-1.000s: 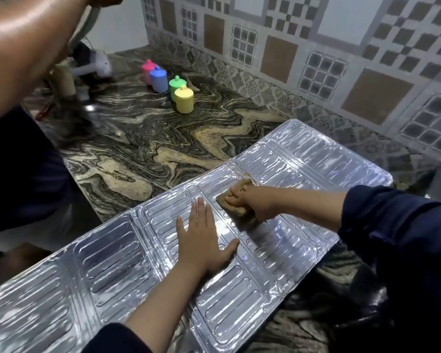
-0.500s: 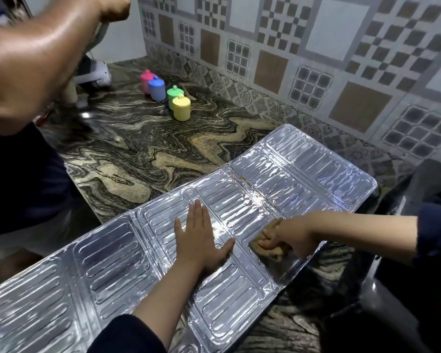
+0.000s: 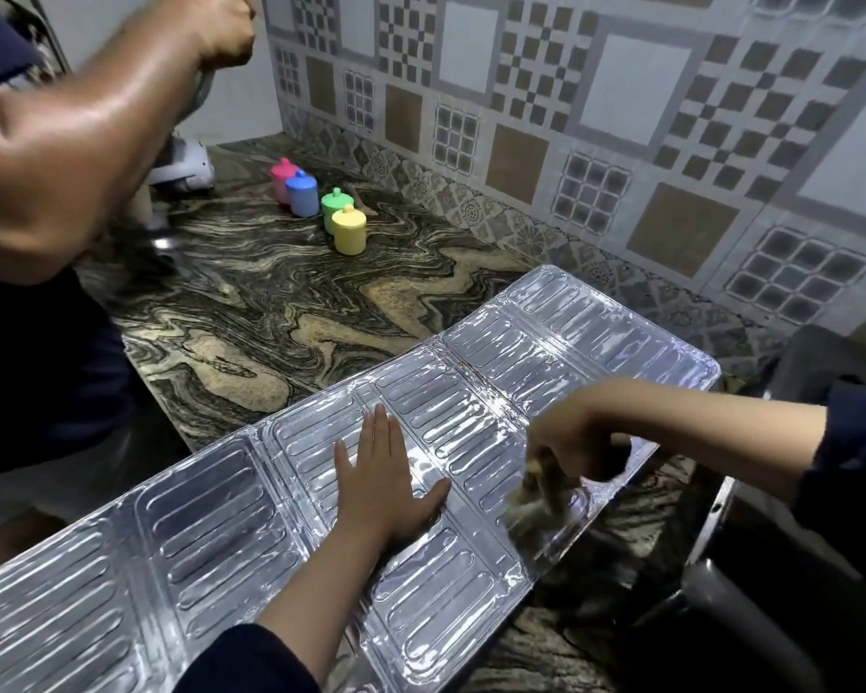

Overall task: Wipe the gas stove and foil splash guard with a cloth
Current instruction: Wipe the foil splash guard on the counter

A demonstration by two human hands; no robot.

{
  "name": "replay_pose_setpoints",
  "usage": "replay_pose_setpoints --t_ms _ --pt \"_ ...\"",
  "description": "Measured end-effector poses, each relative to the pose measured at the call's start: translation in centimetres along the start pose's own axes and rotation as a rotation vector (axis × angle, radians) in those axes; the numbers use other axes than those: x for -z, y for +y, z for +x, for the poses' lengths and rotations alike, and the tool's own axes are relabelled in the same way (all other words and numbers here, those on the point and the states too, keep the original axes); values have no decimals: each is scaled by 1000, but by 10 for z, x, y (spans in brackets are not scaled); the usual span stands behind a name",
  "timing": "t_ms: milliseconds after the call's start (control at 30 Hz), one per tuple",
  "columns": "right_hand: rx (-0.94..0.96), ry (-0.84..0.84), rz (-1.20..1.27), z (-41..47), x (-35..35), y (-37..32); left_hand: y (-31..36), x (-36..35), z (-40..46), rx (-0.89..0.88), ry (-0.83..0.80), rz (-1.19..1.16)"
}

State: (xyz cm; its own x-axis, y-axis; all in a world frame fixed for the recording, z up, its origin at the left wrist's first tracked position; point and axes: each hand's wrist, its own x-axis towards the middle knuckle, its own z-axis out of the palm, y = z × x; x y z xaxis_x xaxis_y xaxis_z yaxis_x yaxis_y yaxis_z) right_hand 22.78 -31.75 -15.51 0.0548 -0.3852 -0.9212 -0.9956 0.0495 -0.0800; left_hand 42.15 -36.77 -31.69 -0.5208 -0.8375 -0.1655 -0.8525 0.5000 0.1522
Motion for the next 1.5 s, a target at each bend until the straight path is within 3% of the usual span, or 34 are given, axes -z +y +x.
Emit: replay_pose_setpoints --t_ms 200,400,567,867,1133,1500 --pt "-63 472 -111 -1 70 -12 0 -3 3 7 21 -4" --pt "-81 917 -274 77 114 -7 0 -4 3 10 25 4" --pt "-95 753 -356 129 92 11 0 -5 3 16 32 -17" --pt "-127 584 -469 114 77 21 1 -4 2 24 30 -29" --pt "-99 502 -419 80 39 31 1 -1 1 9 27 -33" --pt "-222 313 -226 56 -13 45 0 -1 0 -31 24 -32"
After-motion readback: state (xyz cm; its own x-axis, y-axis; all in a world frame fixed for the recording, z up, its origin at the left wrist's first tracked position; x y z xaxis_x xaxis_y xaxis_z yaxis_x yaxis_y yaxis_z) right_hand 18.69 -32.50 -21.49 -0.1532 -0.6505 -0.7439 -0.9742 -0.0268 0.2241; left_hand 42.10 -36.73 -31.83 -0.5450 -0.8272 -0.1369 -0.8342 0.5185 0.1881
